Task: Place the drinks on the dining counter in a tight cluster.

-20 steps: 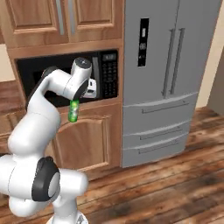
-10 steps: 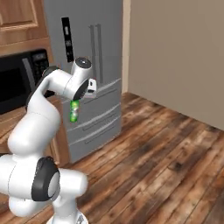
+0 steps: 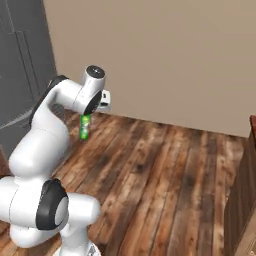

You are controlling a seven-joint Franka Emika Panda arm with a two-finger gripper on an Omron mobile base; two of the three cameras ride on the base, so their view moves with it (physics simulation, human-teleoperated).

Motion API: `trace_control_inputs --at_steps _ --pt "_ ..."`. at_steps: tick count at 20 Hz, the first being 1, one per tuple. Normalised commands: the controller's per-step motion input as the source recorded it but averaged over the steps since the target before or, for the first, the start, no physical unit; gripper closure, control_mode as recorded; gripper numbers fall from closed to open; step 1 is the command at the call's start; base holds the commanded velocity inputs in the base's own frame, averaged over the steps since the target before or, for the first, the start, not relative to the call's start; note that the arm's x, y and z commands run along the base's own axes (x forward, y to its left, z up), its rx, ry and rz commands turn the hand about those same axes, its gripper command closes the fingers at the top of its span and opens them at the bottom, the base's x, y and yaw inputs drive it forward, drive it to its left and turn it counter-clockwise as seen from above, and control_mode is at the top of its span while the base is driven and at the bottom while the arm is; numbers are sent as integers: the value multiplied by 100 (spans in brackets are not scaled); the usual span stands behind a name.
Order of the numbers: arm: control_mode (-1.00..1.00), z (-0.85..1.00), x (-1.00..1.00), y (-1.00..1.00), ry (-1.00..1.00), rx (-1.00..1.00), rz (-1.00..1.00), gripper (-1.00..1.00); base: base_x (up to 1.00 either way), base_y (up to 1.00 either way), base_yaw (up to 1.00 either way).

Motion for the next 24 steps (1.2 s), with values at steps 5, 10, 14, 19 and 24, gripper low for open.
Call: trace_control_inputs --at_steps 5,10,14,19,24 --pt "100 0 0 0 0 0 0 100 -26 -26 -69" --pt "100 0 0 0 0 0 0 100 -7 -66 -54" --pt "100 0 0 0 0 0 0 100 1 -100 -3" --pt "100 0 0 0 0 0 0 100 5 -100 6" --pt "100 0 0 0 0 0 0 100 19 -100 7"
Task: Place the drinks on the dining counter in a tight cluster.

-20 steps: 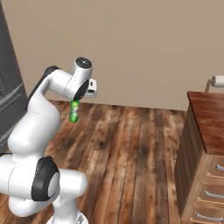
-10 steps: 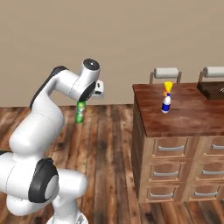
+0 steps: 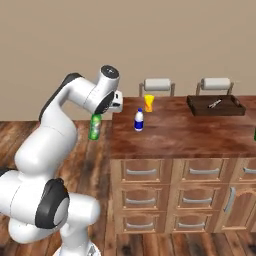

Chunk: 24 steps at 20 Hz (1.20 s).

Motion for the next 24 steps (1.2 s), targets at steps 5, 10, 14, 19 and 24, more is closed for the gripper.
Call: trace_control_inputs --at_steps 5,10,14,19,24 --pt "100 0 0 0 0 0 0 100 46 -100 9" --pt "100 0 0 0 0 0 0 100 56 -100 7" --pt "100 0 0 0 0 0 0 100 67 -65 3" --pt "100 0 0 0 0 0 0 100 49 -18 0" --pt "100 0 0 0 0 0 0 100 2 8 1"
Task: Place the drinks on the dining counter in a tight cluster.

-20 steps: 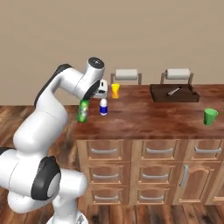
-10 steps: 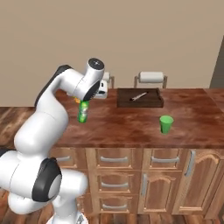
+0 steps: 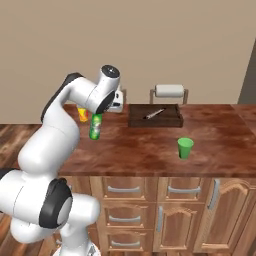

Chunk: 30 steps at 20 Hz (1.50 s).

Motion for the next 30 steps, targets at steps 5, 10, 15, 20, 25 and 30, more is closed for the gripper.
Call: trace_control_inputs --at_steps 5,10,15,20,25,30 --pt "100 0 0 0 0 0 0 100 30 32 13" --pt "100 0 0 0 0 0 0 100 36 9 12" --pt "100 0 0 0 0 0 0 100 17 0 6" --pt "100 0 0 0 0 0 0 100 0 0 2" --pt "100 0 0 0 0 0 0 100 0 0 0" --pt "-100 0 1 0 0 0 0 100 0 0 0"
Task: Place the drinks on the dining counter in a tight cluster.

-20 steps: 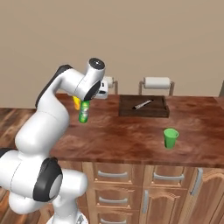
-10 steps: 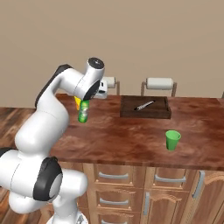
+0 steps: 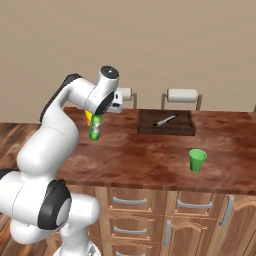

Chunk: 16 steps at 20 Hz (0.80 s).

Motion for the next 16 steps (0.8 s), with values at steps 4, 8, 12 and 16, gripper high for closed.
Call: trace_control_inputs --at_steps 4,8,12,16 --pt "-100 0 32 20 0 0 0 100 0 0 0" --pt "-100 0 41 24 0 0 0 100 0 0 0" --pt "-100 -9 43 15 0 -2 0 100 0 0 0" --pt "-100 -31 34 21 -9 -7 0 100 0 0 0"
